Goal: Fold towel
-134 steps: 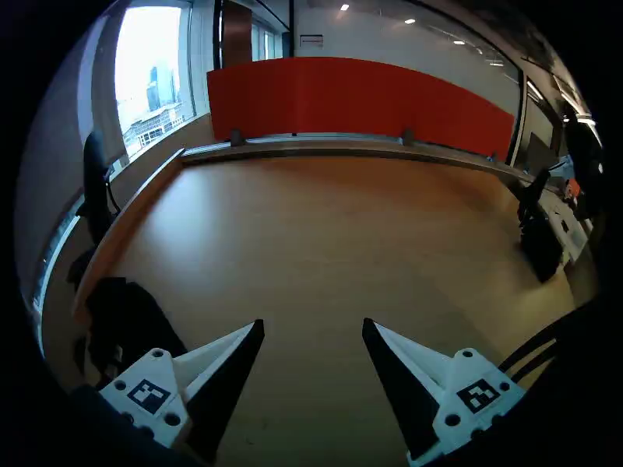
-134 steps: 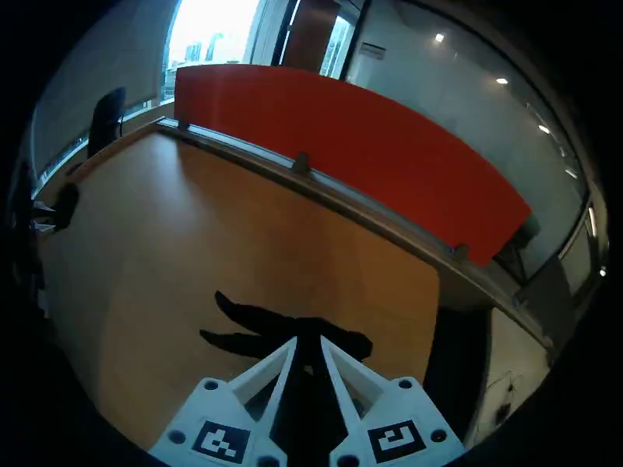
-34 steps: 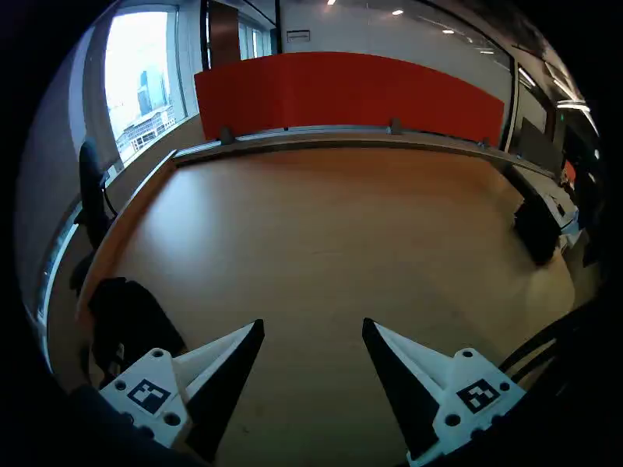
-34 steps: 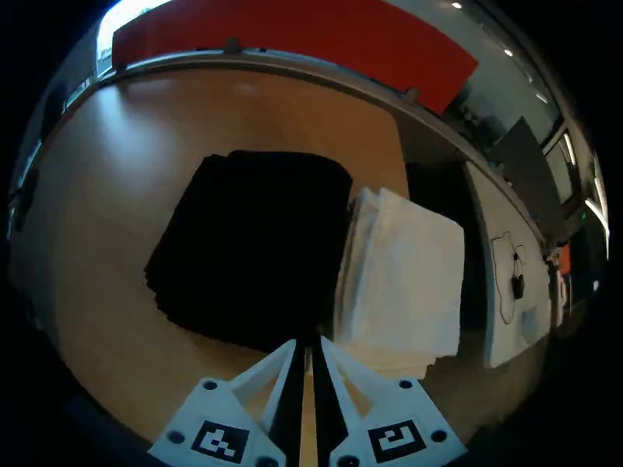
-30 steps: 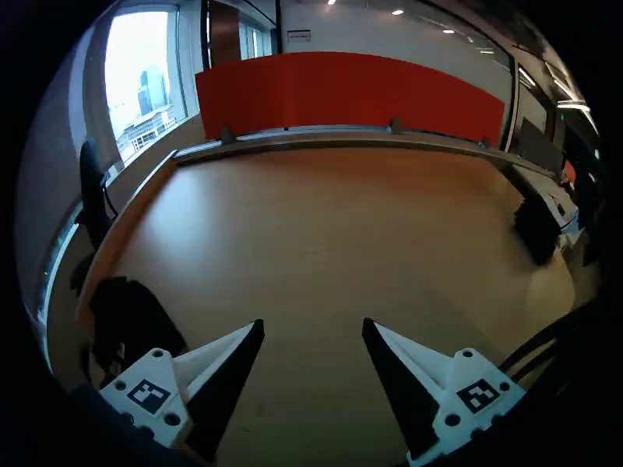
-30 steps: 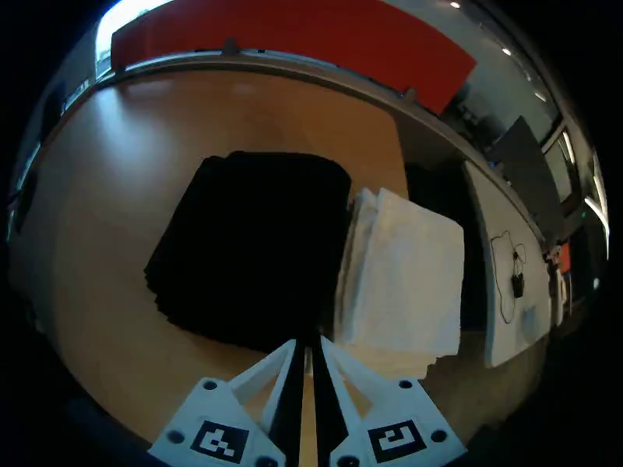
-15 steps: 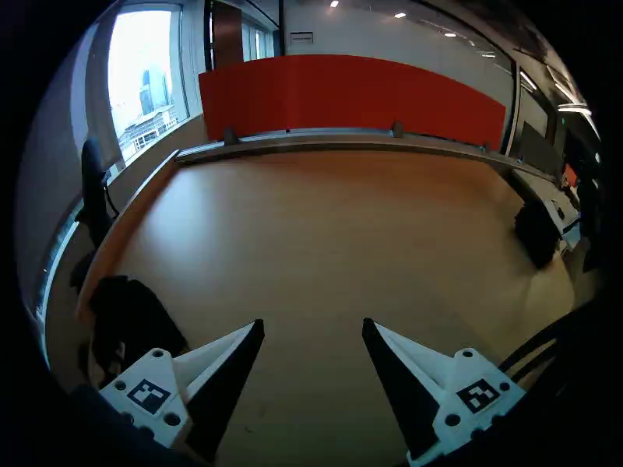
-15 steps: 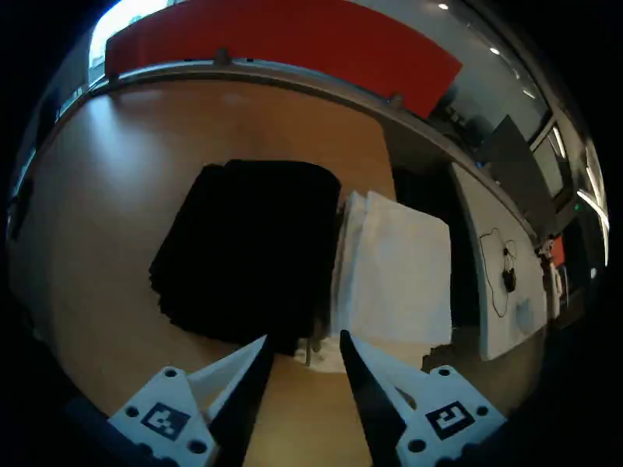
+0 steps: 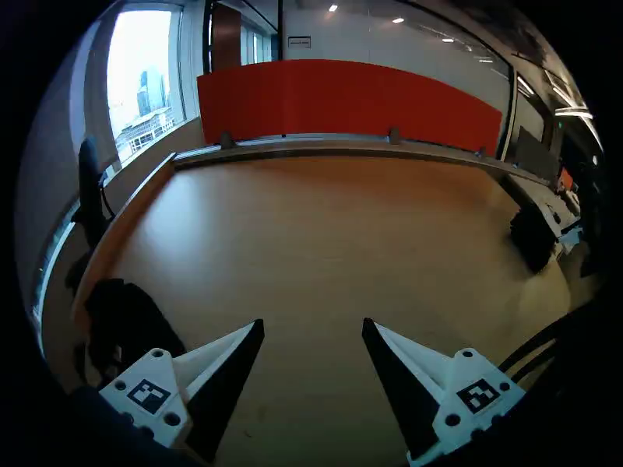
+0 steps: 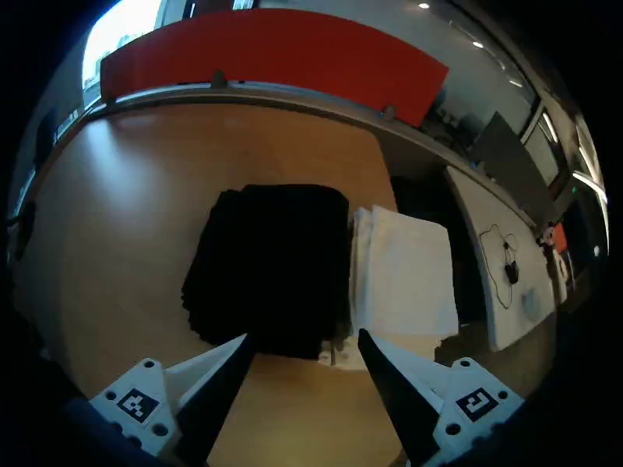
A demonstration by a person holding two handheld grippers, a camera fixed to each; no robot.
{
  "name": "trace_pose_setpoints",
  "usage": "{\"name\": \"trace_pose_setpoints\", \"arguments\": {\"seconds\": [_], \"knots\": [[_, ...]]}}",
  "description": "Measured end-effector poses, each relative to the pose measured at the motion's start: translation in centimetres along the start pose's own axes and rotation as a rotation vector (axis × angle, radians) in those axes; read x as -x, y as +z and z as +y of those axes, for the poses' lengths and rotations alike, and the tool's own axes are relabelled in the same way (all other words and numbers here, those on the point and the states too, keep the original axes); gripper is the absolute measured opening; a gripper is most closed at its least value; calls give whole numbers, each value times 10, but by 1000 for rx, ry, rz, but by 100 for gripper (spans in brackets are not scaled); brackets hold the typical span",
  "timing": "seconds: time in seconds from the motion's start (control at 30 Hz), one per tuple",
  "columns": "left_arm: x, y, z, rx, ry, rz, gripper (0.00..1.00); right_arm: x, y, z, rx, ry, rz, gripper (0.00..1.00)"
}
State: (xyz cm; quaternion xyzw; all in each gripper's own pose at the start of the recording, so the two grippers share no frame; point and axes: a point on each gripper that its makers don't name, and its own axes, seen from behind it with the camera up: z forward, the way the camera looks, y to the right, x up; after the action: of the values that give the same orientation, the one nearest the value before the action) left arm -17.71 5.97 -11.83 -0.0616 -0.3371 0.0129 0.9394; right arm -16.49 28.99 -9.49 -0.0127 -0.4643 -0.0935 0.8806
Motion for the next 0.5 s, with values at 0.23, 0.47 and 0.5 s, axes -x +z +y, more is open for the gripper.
{"name": "trace_pose_setpoints", "arguments": {"seconds": [0.23,0.47,0.5], "knots": [[-3,0,-4,10,-8,11,94,-7,-14,-12,0,41,48,100],[-10,-1,-6,16,-4,28,94,-24,-32,-23,17,101,147,100],[-11,-1,-6,17,-6,30,94,-27,-35,-25,20,112,167,100]]}}
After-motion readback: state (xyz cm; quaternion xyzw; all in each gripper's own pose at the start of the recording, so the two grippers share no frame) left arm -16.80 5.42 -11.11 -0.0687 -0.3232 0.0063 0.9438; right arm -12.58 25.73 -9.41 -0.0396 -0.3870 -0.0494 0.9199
